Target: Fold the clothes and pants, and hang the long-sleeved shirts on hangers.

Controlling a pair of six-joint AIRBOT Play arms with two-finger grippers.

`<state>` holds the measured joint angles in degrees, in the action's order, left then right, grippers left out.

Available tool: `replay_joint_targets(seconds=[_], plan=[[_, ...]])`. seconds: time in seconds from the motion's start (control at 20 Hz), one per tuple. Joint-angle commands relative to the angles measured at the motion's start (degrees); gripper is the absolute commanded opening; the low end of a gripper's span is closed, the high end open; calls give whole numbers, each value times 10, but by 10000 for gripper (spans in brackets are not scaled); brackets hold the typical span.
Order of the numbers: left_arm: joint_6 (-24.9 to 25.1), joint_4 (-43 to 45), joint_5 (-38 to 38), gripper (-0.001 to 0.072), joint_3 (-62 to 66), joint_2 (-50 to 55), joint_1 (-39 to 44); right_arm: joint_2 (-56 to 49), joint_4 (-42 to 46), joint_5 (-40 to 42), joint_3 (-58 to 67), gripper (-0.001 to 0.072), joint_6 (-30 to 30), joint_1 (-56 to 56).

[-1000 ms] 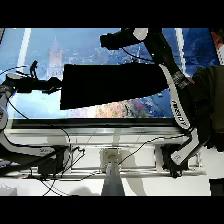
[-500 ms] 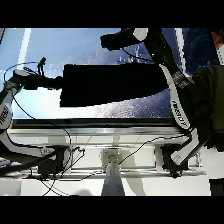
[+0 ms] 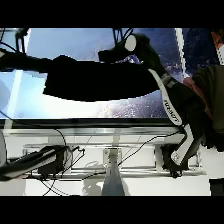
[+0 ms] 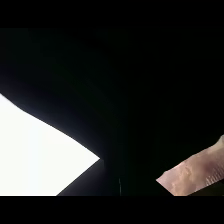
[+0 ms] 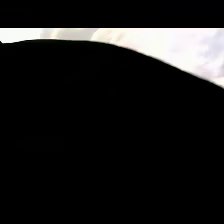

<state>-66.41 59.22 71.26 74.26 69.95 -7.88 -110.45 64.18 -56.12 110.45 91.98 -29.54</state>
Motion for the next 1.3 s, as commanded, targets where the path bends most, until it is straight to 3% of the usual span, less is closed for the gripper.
replay_joint_targets(seconds=[0.0, 0.25, 0.4, 0.55, 0.75, 0.9, 1.15, 1.25], plan=[[-71, 36, 1, 10, 12, -68, 40, -37, -86, 36, -8, 16, 16, -41], [-113, 35, -5, 11, 11, -56, 73, -78, -113, 71, -8, 16, 20, -136], [-123, 33, -5, 11, 11, -42, 75, -80, -71, 92, -7, 16, 20, -150], [-155, 1, -5, 11, 10, -33, 75, -73, -37, 70, -6, 16, 20, -103], [-161, -130, -29, 11, 10, 1, 96, -40, -26, 11, -6, 16, 20, 14], [-161, -149, -122, 11, 10, 52, 177, 4, -25, -33, -6, 16, 18, 101], [-141, -275, -358, 11, 14, 159, 380, 83, -20, -73, -6, 17, 8, 194], [-141, -280, -434, 11, 36, 193, 449, 110, -9, -96, -6, 17, -1, 220]])
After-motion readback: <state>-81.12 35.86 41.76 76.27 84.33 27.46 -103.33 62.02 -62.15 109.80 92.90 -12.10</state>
